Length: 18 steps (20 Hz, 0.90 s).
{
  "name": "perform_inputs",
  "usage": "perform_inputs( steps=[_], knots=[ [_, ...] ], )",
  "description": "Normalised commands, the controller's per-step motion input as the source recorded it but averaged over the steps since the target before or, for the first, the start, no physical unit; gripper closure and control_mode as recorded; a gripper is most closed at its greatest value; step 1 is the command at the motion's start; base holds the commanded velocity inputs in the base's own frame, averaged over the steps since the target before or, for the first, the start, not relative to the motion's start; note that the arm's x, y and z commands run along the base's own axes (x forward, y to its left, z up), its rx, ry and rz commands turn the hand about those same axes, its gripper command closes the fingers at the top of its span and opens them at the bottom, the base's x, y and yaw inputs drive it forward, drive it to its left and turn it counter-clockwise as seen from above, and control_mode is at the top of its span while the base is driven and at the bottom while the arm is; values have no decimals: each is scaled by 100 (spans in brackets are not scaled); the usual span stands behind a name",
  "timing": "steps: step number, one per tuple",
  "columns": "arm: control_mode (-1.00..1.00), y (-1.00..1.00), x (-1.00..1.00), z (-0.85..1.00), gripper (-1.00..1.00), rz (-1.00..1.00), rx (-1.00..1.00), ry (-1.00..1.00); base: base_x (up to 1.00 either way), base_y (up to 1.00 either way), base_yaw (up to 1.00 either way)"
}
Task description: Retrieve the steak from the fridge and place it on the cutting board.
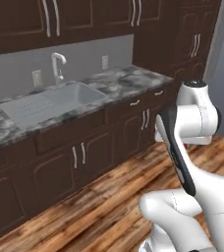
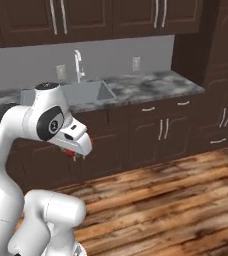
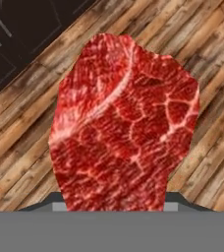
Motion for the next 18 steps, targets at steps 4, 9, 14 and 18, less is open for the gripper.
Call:
perform_inputs(
  steps=[4, 9, 14, 18],
  knots=[
    [100, 0, 0, 0, 100, 0, 0, 0, 0, 43, 61],
    [100, 0, 0, 0, 100, 0, 0, 0, 0, 19, 61],
    [100, 0, 0, 0, 100, 0, 0, 0, 0, 61, 62],
    [100, 0, 0, 0, 100, 0, 0, 0, 0, 68, 65]
  ],
)
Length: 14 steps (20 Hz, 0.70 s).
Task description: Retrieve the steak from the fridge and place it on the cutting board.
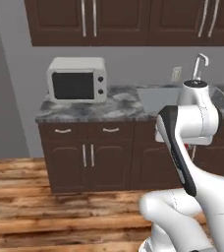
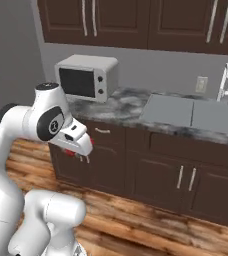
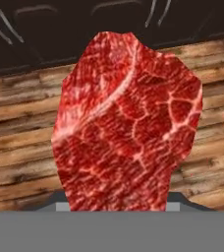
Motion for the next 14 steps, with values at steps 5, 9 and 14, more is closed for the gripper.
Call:
perform_inputs(
  steps=[5, 9, 14],
  knots=[
    [100, 0, 0, 0, 100, 0, 0, 0, 0, 47, 67],
    [100, 0, 0, 0, 100, 0, 0, 0, -12, 33, 66],
    [100, 0, 0, 0, 100, 0, 0, 0, -13, 29, 75]
  ],
)
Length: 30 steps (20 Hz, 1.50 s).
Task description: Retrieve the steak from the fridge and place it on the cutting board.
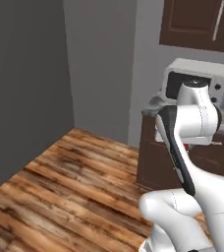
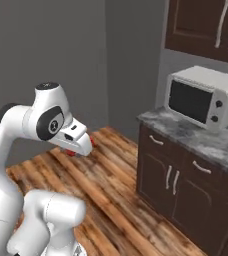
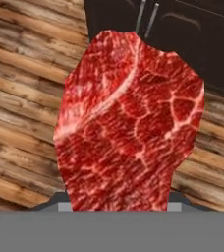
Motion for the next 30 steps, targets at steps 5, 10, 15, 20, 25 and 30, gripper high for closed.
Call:
perform_inputs(
  steps=[5, 10, 15, 20, 25, 30],
  knots=[
    [100, 0, 0, 0, 100, 0, 0, 0, -17, 30, 79],
    [100, 0, 0, 0, 100, 0, 0, 0, -15, 29, 82],
    [100, 0, 0, 0, 100, 0, 0, 0, -15, 33, 81],
    [100, 0, 0, 0, 100, 0, 0, 0, -5, 1, 74],
    [100, 0, 0, 0, 100, 0, 0, 0, 0, 0, 77],
    [100, 0, 0, 0, 100, 0, 0, 0, 0, 0, 77]
  ],
)
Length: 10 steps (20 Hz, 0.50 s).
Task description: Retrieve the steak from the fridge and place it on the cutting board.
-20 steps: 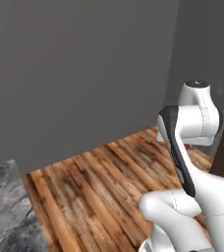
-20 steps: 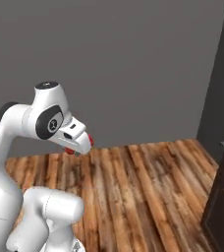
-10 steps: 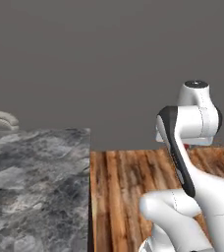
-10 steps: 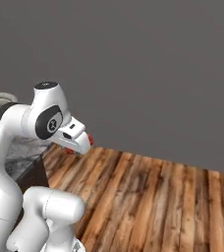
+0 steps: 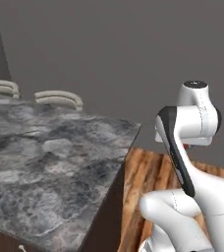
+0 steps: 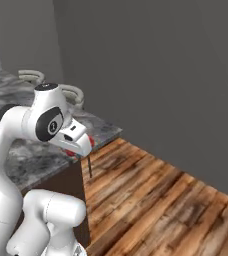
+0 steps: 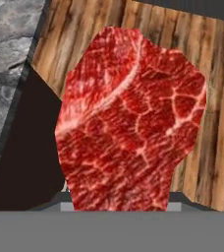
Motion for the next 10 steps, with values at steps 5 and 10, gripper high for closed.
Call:
perform_inputs(
  steps=[5, 10],
  knots=[
    [100, 0, 0, 0, 100, 0, 0, 0, -7, 11, 71],
    [100, 0, 0, 0, 100, 0, 0, 0, -42, 85, 55]
  ],
)
